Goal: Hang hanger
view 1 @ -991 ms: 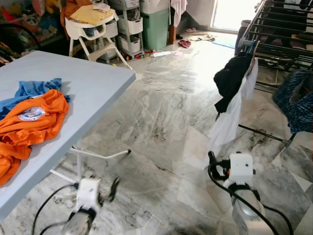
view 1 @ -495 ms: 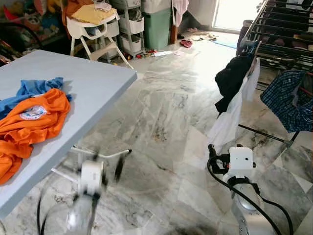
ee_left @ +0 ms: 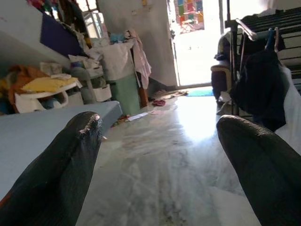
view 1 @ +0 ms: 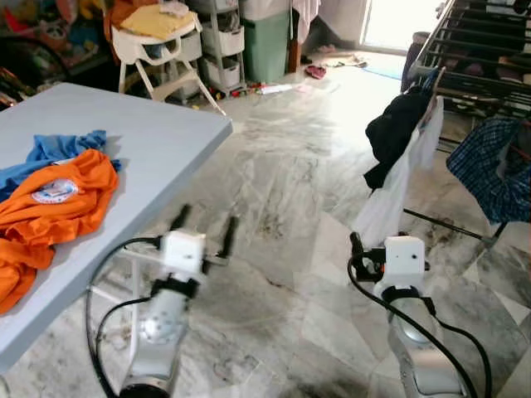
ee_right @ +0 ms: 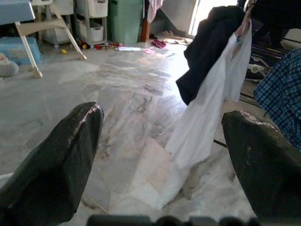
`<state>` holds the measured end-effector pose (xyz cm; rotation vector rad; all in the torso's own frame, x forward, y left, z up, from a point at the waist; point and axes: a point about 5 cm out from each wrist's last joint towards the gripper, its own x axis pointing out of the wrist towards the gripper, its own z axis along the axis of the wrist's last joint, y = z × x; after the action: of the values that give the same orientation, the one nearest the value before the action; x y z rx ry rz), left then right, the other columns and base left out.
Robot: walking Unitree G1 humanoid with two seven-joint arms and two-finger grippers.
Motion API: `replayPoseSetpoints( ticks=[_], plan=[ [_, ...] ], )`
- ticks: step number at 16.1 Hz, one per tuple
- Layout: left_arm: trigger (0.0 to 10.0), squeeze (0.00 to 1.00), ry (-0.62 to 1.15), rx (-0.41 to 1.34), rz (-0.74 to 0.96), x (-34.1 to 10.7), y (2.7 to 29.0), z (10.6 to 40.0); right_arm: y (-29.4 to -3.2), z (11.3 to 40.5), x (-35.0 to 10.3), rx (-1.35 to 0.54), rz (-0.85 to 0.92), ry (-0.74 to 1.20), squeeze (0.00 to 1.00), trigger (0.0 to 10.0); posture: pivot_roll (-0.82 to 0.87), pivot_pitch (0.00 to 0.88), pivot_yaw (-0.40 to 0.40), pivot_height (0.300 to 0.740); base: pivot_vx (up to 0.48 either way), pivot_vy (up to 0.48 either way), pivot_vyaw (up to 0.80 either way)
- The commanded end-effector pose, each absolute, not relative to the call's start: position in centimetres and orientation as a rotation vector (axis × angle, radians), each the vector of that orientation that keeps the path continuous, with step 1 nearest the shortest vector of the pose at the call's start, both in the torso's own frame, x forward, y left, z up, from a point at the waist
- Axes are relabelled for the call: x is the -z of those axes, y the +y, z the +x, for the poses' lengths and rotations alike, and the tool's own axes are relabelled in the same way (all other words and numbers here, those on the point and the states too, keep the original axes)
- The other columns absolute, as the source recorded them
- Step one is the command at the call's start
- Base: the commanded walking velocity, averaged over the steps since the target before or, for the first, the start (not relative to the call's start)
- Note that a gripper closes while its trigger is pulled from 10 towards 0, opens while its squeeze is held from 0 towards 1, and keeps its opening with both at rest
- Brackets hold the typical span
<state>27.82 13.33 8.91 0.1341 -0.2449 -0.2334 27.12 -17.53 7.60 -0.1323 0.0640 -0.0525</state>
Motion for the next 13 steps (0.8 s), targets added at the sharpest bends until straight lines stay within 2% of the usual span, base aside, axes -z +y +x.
replayPoseSetpoints(
  ticks=[1,5,13],
  plan=[
    [10.0,0.0,-0.221,0.176,0.16,-8.7,14.7,27.5,-17.5,27.1,-7.8,0.063,-0.127,0.054,0.0,10.0,-0.11,0.0,0.071,0.74,0.0,0.0,0.0],
    [10.0,0.0,-0.039,0.069,0.138,-5.8,16.2,24.6,-17.2,26.0,-6.9,0.061,-0.108,0.079,0.0,10.0,-0.12,0.0,0.073,0.74,0.0,0.0,0.0],
    [10.0,0.0,0.036,0.039,0.131,-5.2,17.3,24.7,-17.3,26.2,-7.1,0.073,-0.098,0.08,0.0,10.0,-0.12,0.0,0.073,0.74,0.0,0.0,0.0]
  ],
)
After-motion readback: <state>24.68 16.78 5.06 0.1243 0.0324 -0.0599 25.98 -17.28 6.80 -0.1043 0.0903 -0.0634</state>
